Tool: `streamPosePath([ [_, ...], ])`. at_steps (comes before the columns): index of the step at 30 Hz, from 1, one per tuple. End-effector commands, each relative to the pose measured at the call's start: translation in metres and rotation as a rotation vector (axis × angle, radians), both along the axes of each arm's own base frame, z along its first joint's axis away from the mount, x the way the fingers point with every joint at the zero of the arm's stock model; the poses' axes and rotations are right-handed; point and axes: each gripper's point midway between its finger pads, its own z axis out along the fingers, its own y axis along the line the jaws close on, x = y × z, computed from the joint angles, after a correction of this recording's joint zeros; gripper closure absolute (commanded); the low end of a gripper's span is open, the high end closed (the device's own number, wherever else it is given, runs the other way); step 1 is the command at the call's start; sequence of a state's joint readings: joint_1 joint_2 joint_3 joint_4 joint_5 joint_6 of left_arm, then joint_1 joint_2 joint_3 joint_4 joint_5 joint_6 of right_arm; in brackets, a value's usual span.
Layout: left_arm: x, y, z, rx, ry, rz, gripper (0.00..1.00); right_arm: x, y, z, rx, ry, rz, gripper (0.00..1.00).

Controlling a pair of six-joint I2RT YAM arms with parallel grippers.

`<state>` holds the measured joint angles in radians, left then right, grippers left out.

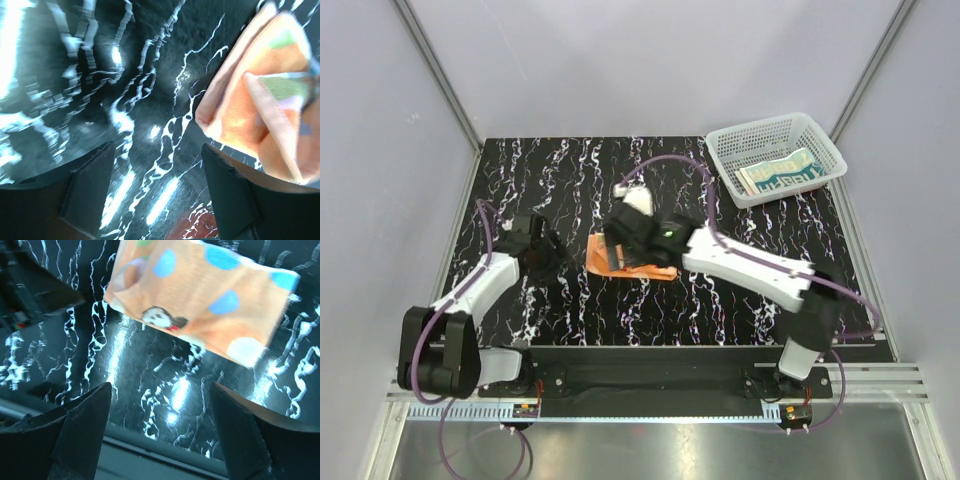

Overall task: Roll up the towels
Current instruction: Fold the towel

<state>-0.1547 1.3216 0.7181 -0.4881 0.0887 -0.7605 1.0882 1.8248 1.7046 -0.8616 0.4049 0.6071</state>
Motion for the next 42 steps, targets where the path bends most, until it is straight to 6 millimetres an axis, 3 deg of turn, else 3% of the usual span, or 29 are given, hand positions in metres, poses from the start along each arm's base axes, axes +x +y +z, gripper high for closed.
streamPosePath([
  [1, 0.007, 0.016, 0.039, 0.059, -0.101, 0.051, 0.27, 0.016, -0.04, 0.012, 0.111, -0.005, -0.146, 0.13],
  [2, 0.014, 0.021, 0.049, 0.083, -0.137, 0.073, 0.27, 0.011, -0.051, 0.0, 0.156, 0.043, -0.164, 0.13],
  [4, 0.026, 0.017, 0.069, 0.056, -0.217, 0.072, 0.28, 0.024, -0.084, -0.02, 0.22, 0.086, -0.255, 0.14],
  [8, 0.056, -0.007, 0.094, -0.029, -0.321, -0.03, 0.26, 0.032, -0.101, -0.04, 0.288, 0.137, -0.286, 0.17],
  [12, 0.09, -0.028, 0.085, -0.028, -0.295, -0.161, 0.24, 0.04, -0.104, -0.064, 0.234, 0.181, -0.291, 0.17],
  [13, 0.101, -0.039, 0.095, -0.051, -0.315, -0.211, 0.24, 0.043, -0.104, -0.074, 0.229, 0.203, -0.301, 0.17],
  [14, 0.1, -0.045, 0.082, -0.067, -0.279, -0.238, 0.24, 0.043, -0.103, -0.078, 0.228, 0.212, -0.301, 0.17],
  [15, 0.111, -0.054, 0.077, -0.088, -0.27, -0.268, 0.25, 0.048, -0.107, -0.083, 0.232, 0.22, -0.322, 0.17],
  [19, 0.126, -0.073, 0.067, -0.101, -0.248, -0.324, 0.26, 0.052, -0.113, -0.114, 0.256, 0.278, -0.346, 0.18],
  [27, 0.13, -0.096, 0.033, -0.108, -0.159, -0.395, 0.31, 0.059, -0.116, -0.138, 0.269, 0.312, -0.351, 0.22],
  [33, 0.122, -0.112, 0.022, -0.116, -0.16, -0.455, 0.39, 0.052, -0.112, -0.152, 0.28, 0.353, -0.326, 0.25],
  [37, 0.119, -0.119, 0.019, -0.119, -0.162, -0.478, 0.56, 0.045, -0.114, -0.163, 0.273, 0.377, -0.327, 0.27],
  [40, 0.12, -0.122, 0.018, -0.121, -0.168, -0.483, 0.6, 0.041, -0.115, -0.169, 0.271, 0.391, -0.327, 0.29],
  [42, 0.121, -0.123, 0.016, -0.124, -0.161, -0.49, 0.7, 0.038, -0.117, -0.173, 0.261, 0.401, -0.33, 0.29],
])
